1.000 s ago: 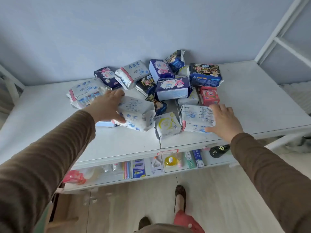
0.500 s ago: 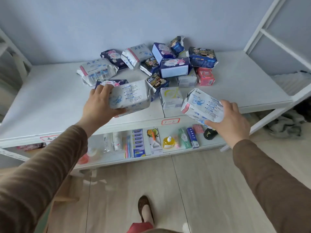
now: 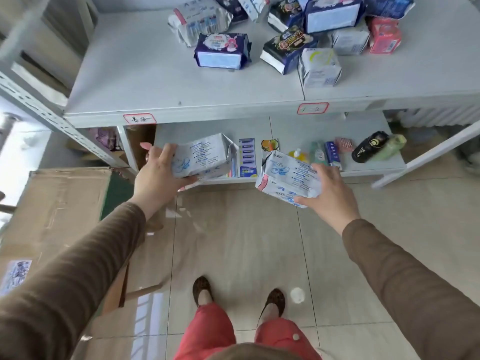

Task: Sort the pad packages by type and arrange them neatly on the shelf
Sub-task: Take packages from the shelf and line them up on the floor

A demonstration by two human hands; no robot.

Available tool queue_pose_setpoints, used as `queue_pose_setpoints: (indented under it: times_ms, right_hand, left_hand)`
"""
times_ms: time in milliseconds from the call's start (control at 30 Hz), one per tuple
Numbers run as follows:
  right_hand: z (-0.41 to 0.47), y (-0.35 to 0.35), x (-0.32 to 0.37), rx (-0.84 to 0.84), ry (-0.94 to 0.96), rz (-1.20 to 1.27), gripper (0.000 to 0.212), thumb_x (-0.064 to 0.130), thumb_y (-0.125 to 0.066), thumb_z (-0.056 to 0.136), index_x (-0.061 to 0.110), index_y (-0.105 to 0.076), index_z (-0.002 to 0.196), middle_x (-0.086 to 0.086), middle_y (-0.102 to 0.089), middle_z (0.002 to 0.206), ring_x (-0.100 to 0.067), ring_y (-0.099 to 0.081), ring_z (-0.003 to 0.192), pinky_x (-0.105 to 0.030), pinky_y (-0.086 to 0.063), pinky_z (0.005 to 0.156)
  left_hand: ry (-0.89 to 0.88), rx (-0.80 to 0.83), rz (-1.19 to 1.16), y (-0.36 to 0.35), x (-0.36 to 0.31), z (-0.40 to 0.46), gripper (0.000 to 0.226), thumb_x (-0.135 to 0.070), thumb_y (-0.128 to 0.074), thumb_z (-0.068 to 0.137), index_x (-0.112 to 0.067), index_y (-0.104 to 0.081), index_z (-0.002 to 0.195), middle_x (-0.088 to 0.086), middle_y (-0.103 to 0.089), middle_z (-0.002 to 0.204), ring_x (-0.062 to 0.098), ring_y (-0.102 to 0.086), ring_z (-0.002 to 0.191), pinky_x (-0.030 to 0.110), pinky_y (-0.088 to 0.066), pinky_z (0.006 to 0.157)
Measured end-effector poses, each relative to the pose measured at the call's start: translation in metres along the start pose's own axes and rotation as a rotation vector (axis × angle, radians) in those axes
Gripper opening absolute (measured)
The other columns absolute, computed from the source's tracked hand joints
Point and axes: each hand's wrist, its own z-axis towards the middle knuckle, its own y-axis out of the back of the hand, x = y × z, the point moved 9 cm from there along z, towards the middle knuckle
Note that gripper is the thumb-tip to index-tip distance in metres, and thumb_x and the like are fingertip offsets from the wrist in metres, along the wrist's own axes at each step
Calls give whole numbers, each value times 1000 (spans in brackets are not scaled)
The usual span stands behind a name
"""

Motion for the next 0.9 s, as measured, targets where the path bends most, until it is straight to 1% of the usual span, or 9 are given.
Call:
queue_pose_setpoints:
  times_ms: [67,167,300,400,600,700,767,833,900]
  right_hand:
    - [-12,-28,14,36,-12,-6,84,46,-85,67,36,-38,136,-1,-45,128,-27,-60,108,-39,-51,83]
    - [-24,-77,36,92,-43,-6,80,44,-86,67,33,-41,132,1,-44,129,-25,-60,109,-38,-51,84]
    - [-31,-159,64,157,-55,-14,79,39,-86,68,30,-43,133,2,-43,127,-25,-63,102,-37,-52,81]
    - [-29,-228,74,202,-31,-35,77,37,-85,70,29,-42,134,2,-41,126,-26,-64,96,-37,-53,76]
    - [-11,-376,57,323,33,-75,74,34,-77,75,28,-38,138,4,-38,129,-27,-64,88,-36,-53,66]
    - [9,-448,36,383,77,-90,75,25,-75,73,27,-37,138,4,-36,129,-25,-64,83,-33,-51,62]
    - [23,-495,19,412,111,-105,76,24,-76,74,26,-37,139,5,-36,128,-23,-63,82,-30,-48,61]
    - [38,-540,4,430,137,-111,77,27,-76,76,25,-35,141,5,-37,128,-21,-62,84,-29,-46,62]
    - [54,-581,-12,444,141,-112,79,27,-76,77,23,-33,144,4,-38,131,-21,-63,87,-32,-50,66]
  left_hand:
    - [-9,31,-7,-14,26,-10,83,-61,-79,66,-28,-36,129,9,-43,121,31,-60,85,39,-54,61]
    - [24,101,-31,-43,73,-18,83,-58,-80,65,-28,-36,128,7,-44,118,23,-53,75,30,-46,60]
    - [87,198,-72,-100,139,-24,82,-56,-81,65,-29,-37,128,4,-42,114,22,-52,74,31,-45,62]
    - [121,248,-83,-151,182,-26,79,-54,-81,65,-30,-38,127,0,-38,108,23,-54,72,31,-46,59]
    - [205,306,-122,-277,254,-21,76,-47,-83,69,-31,-39,128,-1,-39,109,27,-58,78,37,-54,67]
    - [219,299,-141,-346,283,-13,76,-42,-84,69,-31,-38,130,0,-40,115,25,-58,80,32,-50,67]
    - [243,300,-193,-396,301,-6,77,-38,-85,70,-32,-38,131,-1,-39,118,22,-57,84,29,-47,69]
    - [253,305,-218,-443,316,2,78,-38,-85,69,-31,-39,132,0,-39,119,21,-56,88,32,-50,73]
    - [255,320,-217,-488,330,12,81,-40,-85,69,-31,-39,135,3,-40,125,19,-55,91,34,-53,77]
